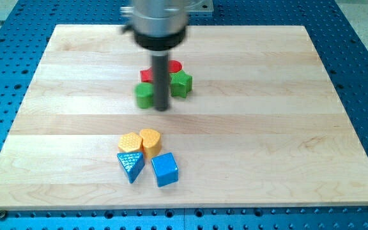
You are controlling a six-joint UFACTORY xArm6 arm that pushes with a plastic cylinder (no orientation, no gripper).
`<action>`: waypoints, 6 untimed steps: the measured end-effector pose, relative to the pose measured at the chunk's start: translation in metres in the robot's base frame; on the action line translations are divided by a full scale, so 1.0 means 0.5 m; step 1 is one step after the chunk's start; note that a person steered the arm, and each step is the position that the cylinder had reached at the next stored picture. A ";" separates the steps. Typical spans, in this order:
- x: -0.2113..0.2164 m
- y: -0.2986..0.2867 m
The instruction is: Move the green circle to the top left of the board
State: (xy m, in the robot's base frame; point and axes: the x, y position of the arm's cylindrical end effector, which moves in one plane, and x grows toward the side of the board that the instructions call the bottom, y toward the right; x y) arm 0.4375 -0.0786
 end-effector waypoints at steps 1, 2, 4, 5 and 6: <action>0.018 -0.105; -0.071 -0.053; 0.101 -0.115; 0.079 -0.158; -0.034 -0.180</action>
State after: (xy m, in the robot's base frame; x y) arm 0.4203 -0.1684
